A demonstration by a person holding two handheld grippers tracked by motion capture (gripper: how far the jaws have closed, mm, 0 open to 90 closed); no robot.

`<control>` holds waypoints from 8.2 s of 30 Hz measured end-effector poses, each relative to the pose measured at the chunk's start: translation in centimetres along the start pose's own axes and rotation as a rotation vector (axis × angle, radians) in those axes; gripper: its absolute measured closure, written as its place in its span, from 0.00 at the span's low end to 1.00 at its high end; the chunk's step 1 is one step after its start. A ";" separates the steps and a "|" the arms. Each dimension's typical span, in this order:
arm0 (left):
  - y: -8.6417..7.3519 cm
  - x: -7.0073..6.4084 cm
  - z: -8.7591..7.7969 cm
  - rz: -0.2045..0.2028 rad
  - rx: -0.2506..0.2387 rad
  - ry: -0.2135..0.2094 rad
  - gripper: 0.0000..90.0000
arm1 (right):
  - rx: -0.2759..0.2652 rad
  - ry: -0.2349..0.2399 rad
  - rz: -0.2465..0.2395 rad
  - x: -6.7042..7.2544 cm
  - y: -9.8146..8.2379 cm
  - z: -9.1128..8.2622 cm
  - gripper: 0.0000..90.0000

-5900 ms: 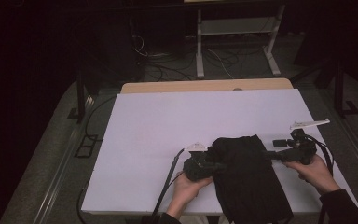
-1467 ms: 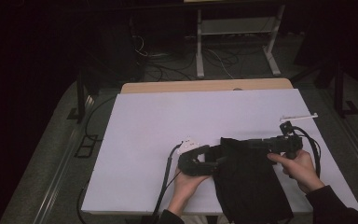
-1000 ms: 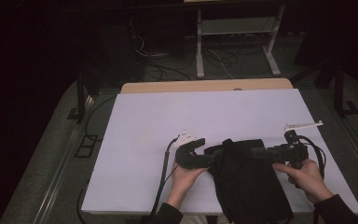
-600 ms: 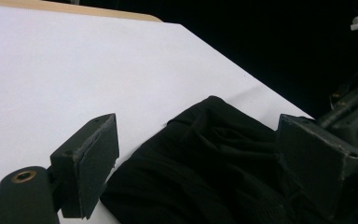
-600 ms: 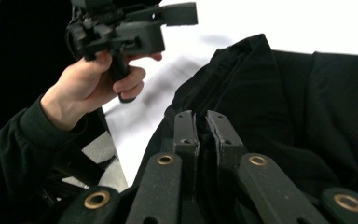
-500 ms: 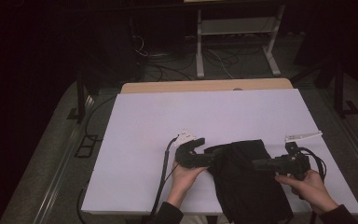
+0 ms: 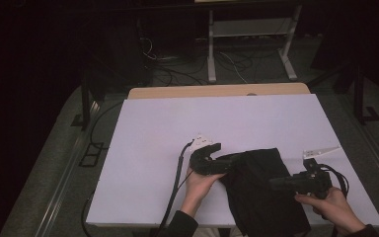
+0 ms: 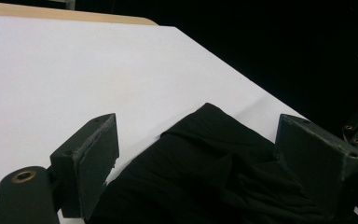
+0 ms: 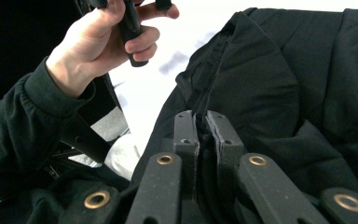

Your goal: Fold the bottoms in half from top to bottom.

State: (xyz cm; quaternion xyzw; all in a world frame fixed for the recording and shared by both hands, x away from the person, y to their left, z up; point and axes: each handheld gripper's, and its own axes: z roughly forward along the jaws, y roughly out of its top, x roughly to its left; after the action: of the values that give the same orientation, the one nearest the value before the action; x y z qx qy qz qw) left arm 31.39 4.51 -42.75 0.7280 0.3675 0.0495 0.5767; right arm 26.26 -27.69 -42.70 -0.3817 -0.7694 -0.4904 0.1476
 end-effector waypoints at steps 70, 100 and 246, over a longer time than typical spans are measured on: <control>-0.2 0.9 -0.2 -0.002 0.018 0.013 0.15 | 0.067 -0.119 -0.099 -2.0 4.1 2.0 0.98; -0.3 1.3 -0.1 -0.015 0.013 0.007 0.15 | 0.068 -0.144 0.054 -4.6 5.5 5.9 0.98; -1.6 3.2 1.7 -0.080 0.247 -0.008 0.91 | 0.060 -0.230 0.034 -10.8 6.1 0.7 0.94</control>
State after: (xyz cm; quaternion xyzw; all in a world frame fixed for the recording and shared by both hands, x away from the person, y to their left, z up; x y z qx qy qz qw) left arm 33.75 5.14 -45.86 0.7783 0.3975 -0.0220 0.4856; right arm 38.04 -30.49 -45.57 -0.4438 -0.7890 -0.4176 0.0783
